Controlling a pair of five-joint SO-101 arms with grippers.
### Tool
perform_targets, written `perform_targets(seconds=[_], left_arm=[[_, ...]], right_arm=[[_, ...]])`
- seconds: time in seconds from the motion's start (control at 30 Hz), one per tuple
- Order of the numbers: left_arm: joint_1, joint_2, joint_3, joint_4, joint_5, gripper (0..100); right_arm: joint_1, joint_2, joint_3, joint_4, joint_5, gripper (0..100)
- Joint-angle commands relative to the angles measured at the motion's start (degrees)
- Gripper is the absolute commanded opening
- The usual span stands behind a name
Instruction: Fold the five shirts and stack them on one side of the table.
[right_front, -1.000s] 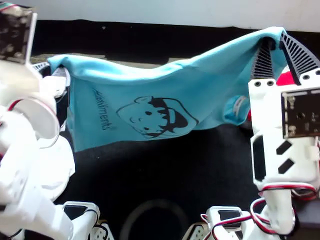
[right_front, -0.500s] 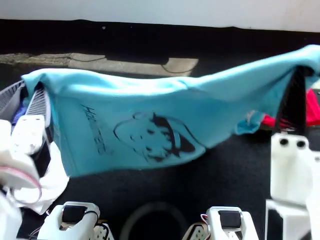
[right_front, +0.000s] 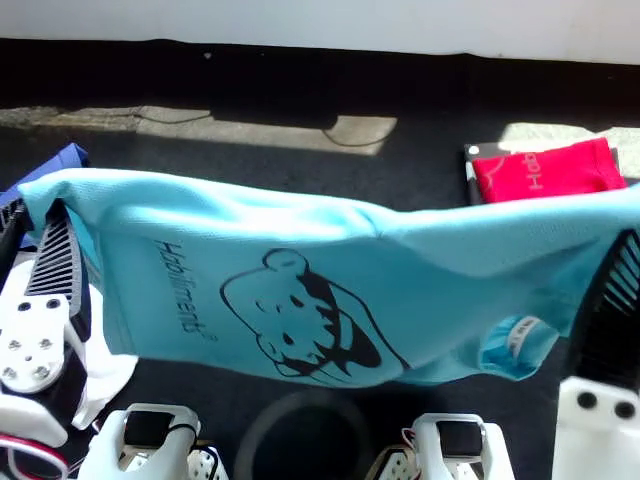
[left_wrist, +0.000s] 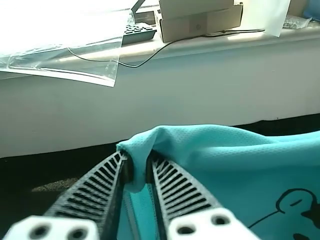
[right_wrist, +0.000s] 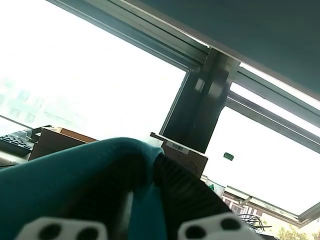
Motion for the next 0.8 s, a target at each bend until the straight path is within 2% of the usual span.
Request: perform_targets(seconds=[0.0, 0.23, 0.37, 0.57, 0.67, 0.77], left_arm=[[0.13, -0.31, 4.0, 0.35, 0.53, 1], [0.22, 0.04, 16.66, 0.0, 0.62, 1], [0.22, 0.22, 27.65, -0.79, 0.62, 1], [0.22, 2.24, 43.56, -13.1, 0.35, 1], [0.13, 10.15, 44.79, -18.29, 0.35, 1], [-1.45, 21.76, 40.4, -21.36, 0.35, 1]], right_arm=[[0.57, 0.04, -0.84, -0.31, 0.62, 0.6], [0.4, 2.15, 9.54, -0.57, 0.62, 0.6], [0.4, 4.26, 21.49, -5.67, 0.62, 0.6], [0.48, 9.27, 42.15, -21.23, 0.62, 0.6], [0.48, 14.37, 46.11, -27.3, 0.62, 0.6], [0.48, 21.05, 45.49, -30.11, 0.53, 0.6]])
